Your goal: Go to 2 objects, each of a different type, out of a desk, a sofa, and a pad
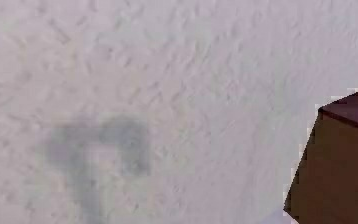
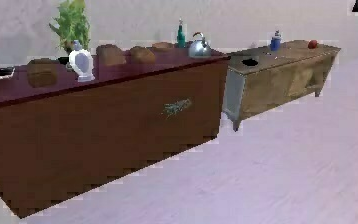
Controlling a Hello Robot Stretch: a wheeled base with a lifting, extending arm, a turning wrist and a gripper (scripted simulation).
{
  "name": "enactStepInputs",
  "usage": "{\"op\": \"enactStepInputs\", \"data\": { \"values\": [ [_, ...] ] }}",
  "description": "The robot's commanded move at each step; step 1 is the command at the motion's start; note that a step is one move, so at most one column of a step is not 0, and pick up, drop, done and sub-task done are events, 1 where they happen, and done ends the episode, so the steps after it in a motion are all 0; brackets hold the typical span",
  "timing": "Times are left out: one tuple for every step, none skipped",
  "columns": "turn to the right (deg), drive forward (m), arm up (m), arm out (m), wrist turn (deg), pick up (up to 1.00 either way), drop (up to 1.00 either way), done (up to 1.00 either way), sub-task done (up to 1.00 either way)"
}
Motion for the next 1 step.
{"op": "enactStepInputs", "data": {
  "values": [
    [45.0,0.00,0.00,0.00,0.0,0.00,0.00,0.00,0.00]
  ]
}}
